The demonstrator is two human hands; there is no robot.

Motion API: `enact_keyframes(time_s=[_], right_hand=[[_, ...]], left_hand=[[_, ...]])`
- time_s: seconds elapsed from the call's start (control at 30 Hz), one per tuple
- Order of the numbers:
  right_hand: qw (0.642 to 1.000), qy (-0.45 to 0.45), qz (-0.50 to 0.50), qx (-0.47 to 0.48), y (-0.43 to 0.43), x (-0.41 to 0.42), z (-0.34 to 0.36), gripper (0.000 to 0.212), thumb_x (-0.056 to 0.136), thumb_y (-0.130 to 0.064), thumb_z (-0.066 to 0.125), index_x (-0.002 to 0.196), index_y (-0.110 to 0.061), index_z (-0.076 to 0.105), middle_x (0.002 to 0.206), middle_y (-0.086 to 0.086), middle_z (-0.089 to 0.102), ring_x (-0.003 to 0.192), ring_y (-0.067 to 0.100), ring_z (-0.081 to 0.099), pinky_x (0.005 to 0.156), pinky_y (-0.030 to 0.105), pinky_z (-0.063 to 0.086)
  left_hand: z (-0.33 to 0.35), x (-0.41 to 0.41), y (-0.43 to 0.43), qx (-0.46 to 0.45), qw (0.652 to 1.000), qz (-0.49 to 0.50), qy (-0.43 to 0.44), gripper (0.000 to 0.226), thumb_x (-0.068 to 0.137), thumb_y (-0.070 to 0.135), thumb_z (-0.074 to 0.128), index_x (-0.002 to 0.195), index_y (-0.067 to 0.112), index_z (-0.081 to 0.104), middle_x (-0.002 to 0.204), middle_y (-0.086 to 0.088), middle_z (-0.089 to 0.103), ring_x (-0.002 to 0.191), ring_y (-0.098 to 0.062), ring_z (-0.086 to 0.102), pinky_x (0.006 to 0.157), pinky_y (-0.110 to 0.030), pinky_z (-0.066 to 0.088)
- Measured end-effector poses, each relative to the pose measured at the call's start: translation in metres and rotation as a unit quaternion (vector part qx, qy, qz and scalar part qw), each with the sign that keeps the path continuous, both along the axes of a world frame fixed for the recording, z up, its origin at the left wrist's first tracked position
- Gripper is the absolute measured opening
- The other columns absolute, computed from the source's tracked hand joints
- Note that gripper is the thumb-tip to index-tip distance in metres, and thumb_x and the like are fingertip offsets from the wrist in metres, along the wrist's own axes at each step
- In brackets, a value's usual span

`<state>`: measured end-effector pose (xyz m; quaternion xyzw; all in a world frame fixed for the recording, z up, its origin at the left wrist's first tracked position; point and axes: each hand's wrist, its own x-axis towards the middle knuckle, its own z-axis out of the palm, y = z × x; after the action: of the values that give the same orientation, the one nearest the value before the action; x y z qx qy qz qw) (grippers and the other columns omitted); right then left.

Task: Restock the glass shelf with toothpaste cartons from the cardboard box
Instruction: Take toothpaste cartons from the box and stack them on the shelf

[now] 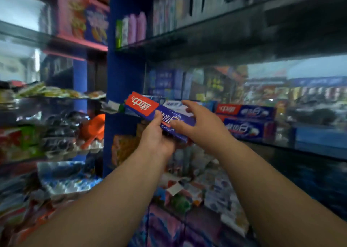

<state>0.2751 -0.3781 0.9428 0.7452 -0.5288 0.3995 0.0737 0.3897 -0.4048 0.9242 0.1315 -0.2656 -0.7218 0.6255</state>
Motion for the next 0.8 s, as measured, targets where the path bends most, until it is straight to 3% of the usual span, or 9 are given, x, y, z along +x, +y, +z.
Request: enact_keyframes(time_s=[0.1, 0.17, 0.27, 0.37, 0.5, 0.6, 0.7, 0.8], right_hand=[[0.996, 0.016, 0.005, -0.092, 0.021, -0.034, 0.017, 0.088, 0.071, -0.058, 0.072, 0.145, -0.033, 0.032, 0.137, -0.004, 0.050, 0.121, 0.013, 0.051, 0.100, 0.033, 0.044], [0.990, 0.034, 0.000, -0.135, 0.029, -0.059, 0.021, 0.094, 0.066, -0.060, 0.073, 0.145, -0.029, 0.033, 0.136, -0.002, 0.050, 0.123, 0.013, 0.048, 0.102, 0.031, 0.041], [0.983, 0.057, -0.028, -0.174, 0.029, -0.096, 0.020, 0.086, 0.070, -0.050, 0.076, 0.143, -0.024, 0.037, 0.136, -0.003, 0.045, 0.123, 0.006, 0.038, 0.103, 0.022, 0.028], [0.980, 0.027, -0.052, -0.190, 0.017, -0.125, 0.013, 0.066, 0.079, -0.031, 0.074, 0.137, -0.019, 0.045, 0.127, -0.006, 0.047, 0.114, 0.000, 0.034, 0.098, 0.021, 0.029], [0.978, -0.088, -0.085, -0.167, 0.002, -0.153, 0.014, 0.043, 0.088, -0.024, 0.065, 0.128, -0.023, 0.050, 0.116, -0.010, 0.049, 0.111, 0.012, 0.049, 0.092, 0.026, 0.038], [0.971, -0.193, -0.079, -0.116, -0.008, -0.167, 0.021, 0.032, 0.093, -0.032, 0.057, 0.123, -0.035, 0.047, 0.115, -0.006, 0.056, 0.102, 0.014, 0.059, 0.088, 0.040, 0.053], [0.955, -0.276, -0.074, -0.075, -0.021, -0.176, 0.027, 0.033, 0.095, -0.037, 0.052, 0.127, -0.038, 0.043, 0.113, -0.005, 0.058, 0.096, 0.016, 0.063, 0.084, 0.047, 0.056], [0.935, -0.344, -0.071, -0.055, -0.036, -0.182, 0.032, 0.036, 0.097, -0.037, 0.050, 0.132, -0.035, 0.042, 0.106, -0.007, 0.057, 0.087, 0.014, 0.064, 0.080, 0.044, 0.057]], left_hand=[[0.036, -0.031, 0.003, -0.005, 0.999, -0.041, -0.008, 0.049, 0.099, 0.043, 0.039, 0.119, 0.000, 0.052, 0.104, -0.027, 0.063, 0.110, -0.040, 0.057, 0.078, -0.054, 0.043], [0.054, -0.053, 0.009, 0.000, 0.998, -0.055, -0.029, 0.050, 0.099, 0.043, 0.041, 0.123, 0.000, 0.051, 0.114, -0.026, 0.061, 0.119, -0.039, 0.054, 0.074, -0.053, 0.043], [0.073, -0.085, 0.008, 0.015, 0.996, -0.078, -0.044, 0.045, 0.099, 0.041, 0.044, 0.121, 0.003, 0.053, 0.118, -0.020, 0.061, 0.119, -0.037, 0.054, 0.079, -0.053, 0.040], [0.081, -0.118, -0.006, 0.039, 0.992, -0.085, -0.086, 0.052, 0.095, 0.043, 0.052, 0.128, 0.003, 0.052, 0.123, -0.019, 0.062, 0.108, -0.037, 0.061, 0.078, -0.056, 0.045], [0.087, -0.154, -0.023, 0.059, 0.981, -0.116, -0.144, 0.053, 0.092, 0.051, 0.050, 0.125, 0.009, 0.055, 0.119, -0.018, 0.064, 0.106, -0.037, 0.062, 0.089, -0.059, 0.045], [0.088, -0.163, -0.026, 0.069, 0.979, -0.138, -0.137, 0.048, 0.094, 0.048, 0.049, 0.121, 0.010, 0.054, 0.114, -0.017, 0.064, 0.109, -0.038, 0.060, 0.092, -0.062, 0.040], [0.088, -0.165, -0.031, 0.067, 0.979, -0.152, -0.116, 0.053, 0.092, 0.052, 0.050, 0.124, 0.010, 0.049, 0.114, -0.018, 0.060, 0.109, -0.040, 0.058, 0.090, -0.064, 0.041], [0.087, -0.168, -0.042, 0.052, 0.978, -0.152, -0.131, 0.064, 0.090, 0.057, 0.049, 0.131, 0.009, 0.043, 0.122, -0.019, 0.057, 0.111, -0.043, 0.057, 0.088, -0.064, 0.042]])
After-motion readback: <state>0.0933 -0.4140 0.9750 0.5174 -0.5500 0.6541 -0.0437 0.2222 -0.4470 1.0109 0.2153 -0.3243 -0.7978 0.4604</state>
